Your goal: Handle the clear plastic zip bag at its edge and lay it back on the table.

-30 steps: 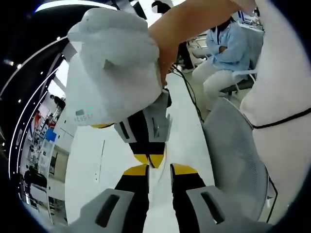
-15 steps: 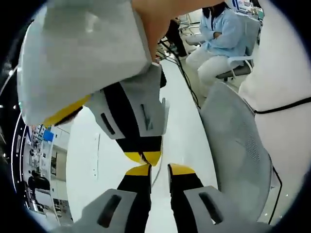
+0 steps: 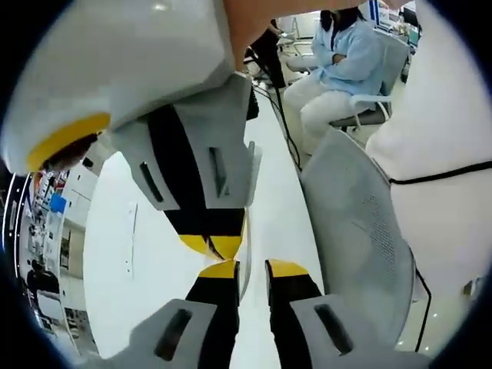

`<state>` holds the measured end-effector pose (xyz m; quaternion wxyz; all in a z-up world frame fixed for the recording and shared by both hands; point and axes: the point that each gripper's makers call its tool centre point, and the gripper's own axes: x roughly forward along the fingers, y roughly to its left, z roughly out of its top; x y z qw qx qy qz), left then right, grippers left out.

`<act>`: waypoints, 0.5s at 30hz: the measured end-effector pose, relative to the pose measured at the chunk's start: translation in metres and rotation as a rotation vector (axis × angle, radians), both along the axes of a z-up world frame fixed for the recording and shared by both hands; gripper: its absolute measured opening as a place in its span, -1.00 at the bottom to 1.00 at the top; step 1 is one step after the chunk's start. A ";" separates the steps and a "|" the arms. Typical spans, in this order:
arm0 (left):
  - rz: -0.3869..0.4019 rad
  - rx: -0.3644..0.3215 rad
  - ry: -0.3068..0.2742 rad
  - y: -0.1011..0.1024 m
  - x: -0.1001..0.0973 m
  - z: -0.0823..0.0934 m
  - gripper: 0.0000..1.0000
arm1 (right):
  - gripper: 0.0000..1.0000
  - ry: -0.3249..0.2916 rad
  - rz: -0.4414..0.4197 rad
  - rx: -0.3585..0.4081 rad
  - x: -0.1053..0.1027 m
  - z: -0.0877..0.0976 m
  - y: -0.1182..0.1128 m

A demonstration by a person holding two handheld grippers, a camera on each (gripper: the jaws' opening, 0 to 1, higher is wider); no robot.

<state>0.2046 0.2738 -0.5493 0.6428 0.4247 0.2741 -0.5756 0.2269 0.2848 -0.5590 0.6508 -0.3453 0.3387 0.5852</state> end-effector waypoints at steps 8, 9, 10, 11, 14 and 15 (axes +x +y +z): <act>0.008 -0.011 0.008 0.002 -0.002 -0.001 -0.83 | -1.00 0.016 -0.010 0.019 -0.003 0.002 0.003; 0.006 -0.011 0.006 0.002 -0.001 -0.002 -0.83 | -1.00 0.018 -0.010 0.020 -0.004 0.003 0.003; 0.004 -0.010 0.002 0.003 -0.001 -0.002 -0.84 | -1.00 0.020 -0.011 0.021 -0.005 0.004 0.003; 0.003 -0.009 0.000 0.003 -0.001 -0.003 -0.84 | -1.00 0.019 -0.008 0.021 -0.005 0.004 0.003; -0.010 -0.007 -0.021 0.003 -0.001 -0.003 -0.87 | -1.00 0.023 -0.008 0.022 -0.006 0.004 0.002; -0.010 -0.010 -0.024 0.002 -0.001 -0.003 -0.91 | -1.00 0.026 -0.009 0.023 -0.006 0.004 0.002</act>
